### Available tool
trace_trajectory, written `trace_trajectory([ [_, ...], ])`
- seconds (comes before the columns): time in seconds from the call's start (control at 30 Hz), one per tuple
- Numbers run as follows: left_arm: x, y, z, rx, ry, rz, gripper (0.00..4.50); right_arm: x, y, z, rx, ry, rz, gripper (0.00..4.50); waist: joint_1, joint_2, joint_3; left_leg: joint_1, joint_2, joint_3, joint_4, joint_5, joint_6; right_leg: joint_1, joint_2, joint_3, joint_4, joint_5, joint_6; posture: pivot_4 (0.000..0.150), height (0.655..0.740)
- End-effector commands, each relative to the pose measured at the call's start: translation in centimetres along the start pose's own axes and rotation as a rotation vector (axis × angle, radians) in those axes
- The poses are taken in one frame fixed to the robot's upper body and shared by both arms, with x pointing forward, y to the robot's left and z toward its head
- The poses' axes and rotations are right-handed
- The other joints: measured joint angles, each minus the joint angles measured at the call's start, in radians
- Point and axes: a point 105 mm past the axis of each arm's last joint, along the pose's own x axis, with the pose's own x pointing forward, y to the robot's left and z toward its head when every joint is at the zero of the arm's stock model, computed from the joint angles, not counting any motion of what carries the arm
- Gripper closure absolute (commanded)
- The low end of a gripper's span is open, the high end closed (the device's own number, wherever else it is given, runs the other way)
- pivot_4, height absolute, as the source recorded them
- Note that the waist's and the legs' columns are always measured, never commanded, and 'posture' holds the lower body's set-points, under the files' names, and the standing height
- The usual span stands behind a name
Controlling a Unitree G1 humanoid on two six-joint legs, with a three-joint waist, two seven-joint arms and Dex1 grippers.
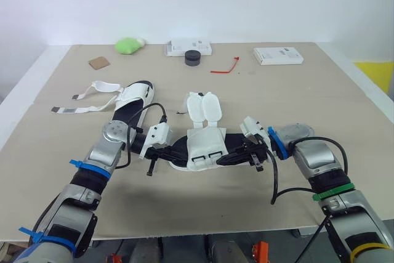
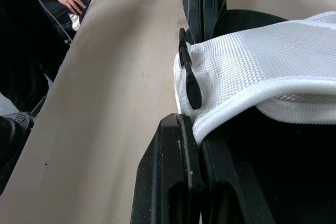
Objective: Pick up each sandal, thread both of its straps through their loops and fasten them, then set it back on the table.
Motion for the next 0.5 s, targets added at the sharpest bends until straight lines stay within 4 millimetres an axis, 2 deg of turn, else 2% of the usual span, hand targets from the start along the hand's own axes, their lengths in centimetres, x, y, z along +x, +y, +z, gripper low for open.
trace_trajectory([
  [0.03,1.6,-0.7,-2.6,-0.075,0.046,0.021,4.41,-0.4,0.0,0.8,-0.015,-0.026,-0.013,4.50,0.002,0.001,-0.001,0.000,0.000,0.000,0.000,0.000,0.000,0.000,0.000,0.000,0.000,0.000,0.000,0.150,0.7400],
  [0.13,2.3,0.9,-2.2,-0.091,-0.001,0.119,4.41,-0.4,0.3,0.9,-0.011,-0.033,-0.015,4.50,0.014,0.002,-0.002,0.001,-0.001,0.000,0.001,0.001,0.001,0.001,0.000,0.000,0.000,0.001,0.000,0.150,0.7400],
  [0.33,3.1,0.2,-2.6,-0.075,0.006,0.080,4.41,-0.4,0.6,1.1,-0.010,-0.043,-0.018,4.50,0.015,0.002,-0.002,0.001,-0.005,0.000,0.002,0.001,0.002,-0.001,-0.003,0.002,0.000,0.002,0.001,0.150,0.7400],
  [0.5,2.5,0.7,-2.1,-0.045,-0.002,0.062,4.41,-0.3,0.8,1.2,-0.010,-0.046,-0.015,4.50,0.015,0.002,-0.002,0.001,-0.006,0.000,0.001,0.001,0.002,-0.001,-0.005,0.001,0.000,0.004,0.001,0.150,0.7400],
])
